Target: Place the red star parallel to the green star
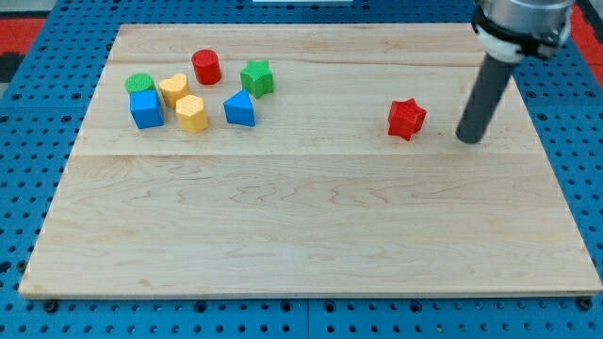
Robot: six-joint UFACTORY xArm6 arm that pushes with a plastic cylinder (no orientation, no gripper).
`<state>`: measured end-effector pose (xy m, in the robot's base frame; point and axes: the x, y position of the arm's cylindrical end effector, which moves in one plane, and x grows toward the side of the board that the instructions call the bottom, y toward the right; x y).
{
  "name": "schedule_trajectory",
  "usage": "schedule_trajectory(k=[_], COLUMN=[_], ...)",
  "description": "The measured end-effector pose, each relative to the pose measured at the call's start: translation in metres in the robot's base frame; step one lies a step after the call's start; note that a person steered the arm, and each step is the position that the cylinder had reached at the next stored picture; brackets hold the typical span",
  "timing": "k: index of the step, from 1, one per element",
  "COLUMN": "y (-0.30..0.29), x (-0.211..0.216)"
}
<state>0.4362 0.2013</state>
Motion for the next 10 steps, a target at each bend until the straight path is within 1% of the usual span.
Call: schedule_trajectory(k=[1,3,4,5,9,10], y=[-0.049,-0.095,-0.098,-0.079,-0.048,-0.041], x=[-0.003,-0.028,-0.031,-0.044,-0.191,-0.206])
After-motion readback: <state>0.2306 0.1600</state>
